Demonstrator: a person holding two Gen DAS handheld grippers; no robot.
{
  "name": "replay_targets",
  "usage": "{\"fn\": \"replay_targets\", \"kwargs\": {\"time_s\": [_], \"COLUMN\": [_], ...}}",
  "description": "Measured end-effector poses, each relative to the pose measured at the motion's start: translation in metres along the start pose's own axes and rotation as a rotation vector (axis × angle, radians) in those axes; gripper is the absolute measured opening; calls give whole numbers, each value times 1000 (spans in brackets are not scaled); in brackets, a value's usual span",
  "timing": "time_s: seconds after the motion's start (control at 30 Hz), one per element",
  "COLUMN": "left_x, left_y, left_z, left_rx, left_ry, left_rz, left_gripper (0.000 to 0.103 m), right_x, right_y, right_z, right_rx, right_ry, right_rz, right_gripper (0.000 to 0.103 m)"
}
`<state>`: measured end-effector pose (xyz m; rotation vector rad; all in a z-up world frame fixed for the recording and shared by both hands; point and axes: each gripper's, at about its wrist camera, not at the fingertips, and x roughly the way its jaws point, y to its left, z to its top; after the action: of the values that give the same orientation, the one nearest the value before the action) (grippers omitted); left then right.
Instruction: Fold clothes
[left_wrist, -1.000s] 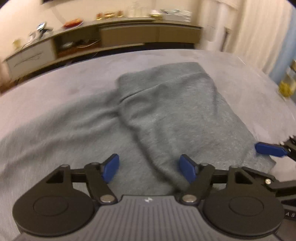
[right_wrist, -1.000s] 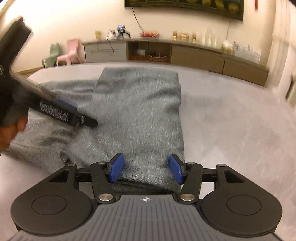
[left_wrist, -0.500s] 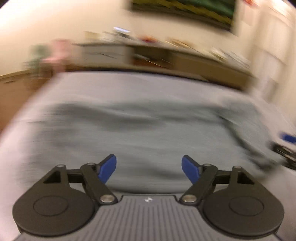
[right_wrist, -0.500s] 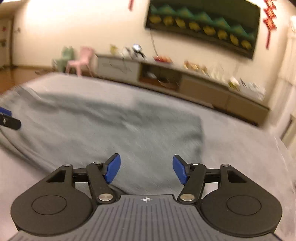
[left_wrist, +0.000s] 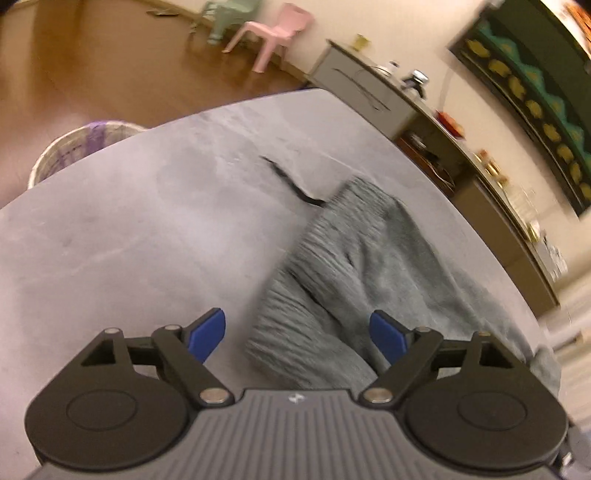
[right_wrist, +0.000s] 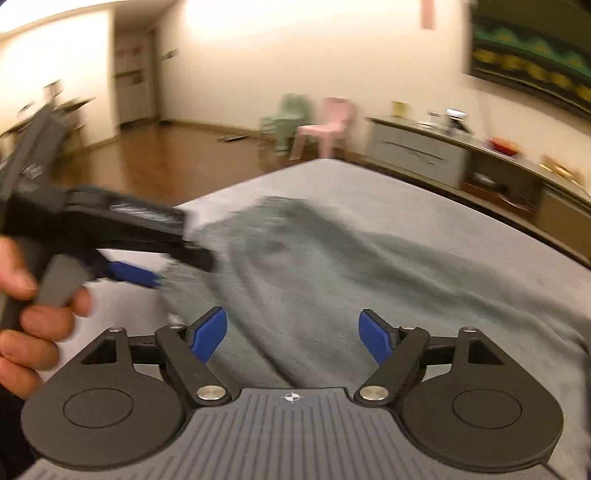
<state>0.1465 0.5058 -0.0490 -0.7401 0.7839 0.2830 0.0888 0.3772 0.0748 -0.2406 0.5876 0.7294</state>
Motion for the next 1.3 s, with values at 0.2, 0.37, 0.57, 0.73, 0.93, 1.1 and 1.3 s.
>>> {"fn": "replay_targets", "kwargs": {"time_s": [0.2, 0.37, 0.57, 0.73, 0.93, 1.1, 1.3], "left_x": [-10, -9, 22, 31, 9, -8, 11], "left_y": [44, 45, 10, -5, -31, -112, -166], "left_z": [8, 4, 1, -3, -11, -56, -115], "left_rx": [-218, -241, -218, -122, 32, 436, 753], "left_ry": [14, 48, 89, 85, -62, -239, -300], "left_rz": [-147, -230, -307, -202, -102, 41, 130], "left_gripper": [89, 96, 101, 22, 19, 19, 19], "right_x": [43, 69, 26, 8, -39, -6, -12], "right_y": [63, 64, 69, 64, -16, -81, -110], "right_z": [15, 30, 17, -8, -4, -22, 24], "right_rx": [-360, -331, -267, -262, 20, 176, 202], "right_ry": [57, 103, -57, -32, -64, 128, 133], "right_rz": [98, 62, 33, 78, 158, -35, -71], "right_gripper": [88, 19, 8, 10, 25, 31, 70]}}
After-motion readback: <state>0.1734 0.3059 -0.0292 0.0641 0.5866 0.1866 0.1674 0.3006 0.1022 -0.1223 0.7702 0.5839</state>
